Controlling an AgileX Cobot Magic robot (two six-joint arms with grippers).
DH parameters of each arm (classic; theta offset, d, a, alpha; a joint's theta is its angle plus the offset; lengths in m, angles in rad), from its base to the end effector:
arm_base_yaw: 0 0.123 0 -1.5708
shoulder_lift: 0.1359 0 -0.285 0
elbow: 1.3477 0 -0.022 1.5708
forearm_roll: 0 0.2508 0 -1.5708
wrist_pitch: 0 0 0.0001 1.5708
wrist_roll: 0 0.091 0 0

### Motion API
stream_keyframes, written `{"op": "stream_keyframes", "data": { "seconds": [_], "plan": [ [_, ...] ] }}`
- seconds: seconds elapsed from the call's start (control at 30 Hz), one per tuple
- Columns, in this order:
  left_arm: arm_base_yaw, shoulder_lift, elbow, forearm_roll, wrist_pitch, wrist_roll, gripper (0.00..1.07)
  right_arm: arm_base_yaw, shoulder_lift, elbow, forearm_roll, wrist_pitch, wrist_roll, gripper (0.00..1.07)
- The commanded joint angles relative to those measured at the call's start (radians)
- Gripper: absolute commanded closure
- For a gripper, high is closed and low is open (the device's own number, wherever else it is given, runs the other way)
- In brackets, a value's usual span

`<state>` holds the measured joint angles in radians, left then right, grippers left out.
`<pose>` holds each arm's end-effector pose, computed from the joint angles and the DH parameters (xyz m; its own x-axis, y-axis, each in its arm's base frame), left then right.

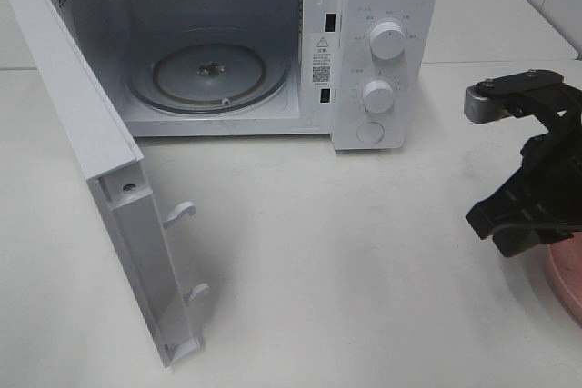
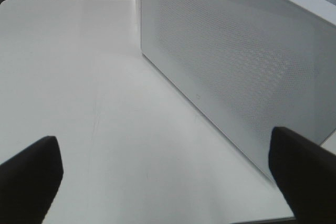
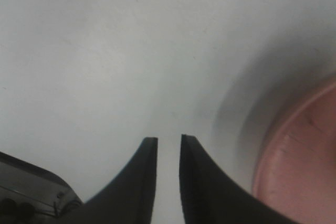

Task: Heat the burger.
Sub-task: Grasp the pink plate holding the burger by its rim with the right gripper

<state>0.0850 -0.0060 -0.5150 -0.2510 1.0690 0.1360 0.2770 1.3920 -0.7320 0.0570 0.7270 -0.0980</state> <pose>-0.0076 -0.0205 0.2828 -0.4294 -0.0236 -0.9028 0.1185 0.9895 -0.0822 0.2249 0.0675 0.2027 -0.9095 -0.3161 -0.2701 -0.3339 0.9424 0.0215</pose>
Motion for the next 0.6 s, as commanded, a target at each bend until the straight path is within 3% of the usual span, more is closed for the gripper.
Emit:
{"op": "stream_keyframes", "data": {
  "seconds": [0.03, 0.1, 0.13, 0.2, 0.23, 0.27, 0.3, 0.33, 0.37, 0.6],
  "plan": [
    [-0.001, -0.016, 0.0, -0.001, -0.006, -0.004, 0.07, -0.006, -0.007, 0.001, -0.076, 0.05, 0.047, 0.8],
    [-0.001, -0.016, 0.0, -0.001, -0.006, -0.004, 0.07, -0.006, -0.007, 0.001, -0.156, 0.066, 0.086, 0.66],
    [-0.001, -0.016, 0.0, -0.001, -0.006, -0.004, 0.07, -0.006, -0.007, 0.001, -0.156, 0.066, 0.086, 0.66],
    [-0.001, -0.016, 0.0, -0.001, -0.006, -0.004, 0.07, -0.006, -0.007, 0.001, -0.205, 0.066, 0.118, 0.46],
    [-0.001, -0.016, 0.0, -0.001, -0.006, -0.004, 0.07, -0.006, -0.007, 0.001, -0.205, 0.066, 0.118, 0.46],
    [-0.001, -0.016, 0.0, -0.001, -0.006, -0.004, 0.07, -0.006, -0.007, 0.001, -0.234, 0.06, 0.126, 0.33],
    [-0.001, -0.016, 0.0, -0.001, -0.006, -0.004, 0.07, -0.006, -0.007, 0.001, -0.251, 0.053, 0.134, 0.26],
    [-0.001, -0.016, 0.0, -0.001, -0.006, -0.004, 0.07, -0.006, -0.007, 0.001, -0.251, 0.053, 0.134, 0.26],
    [-0.001, -0.016, 0.0, -0.001, -0.006, -0.004, 0.07, -0.006, -0.007, 0.001, -0.281, 0.041, 0.15, 0.17],
    [-0.001, -0.016, 0.0, -0.001, -0.006, -0.004, 0.07, -0.006, -0.007, 0.001, -0.301, 0.026, 0.162, 0.13]
  ]
}}
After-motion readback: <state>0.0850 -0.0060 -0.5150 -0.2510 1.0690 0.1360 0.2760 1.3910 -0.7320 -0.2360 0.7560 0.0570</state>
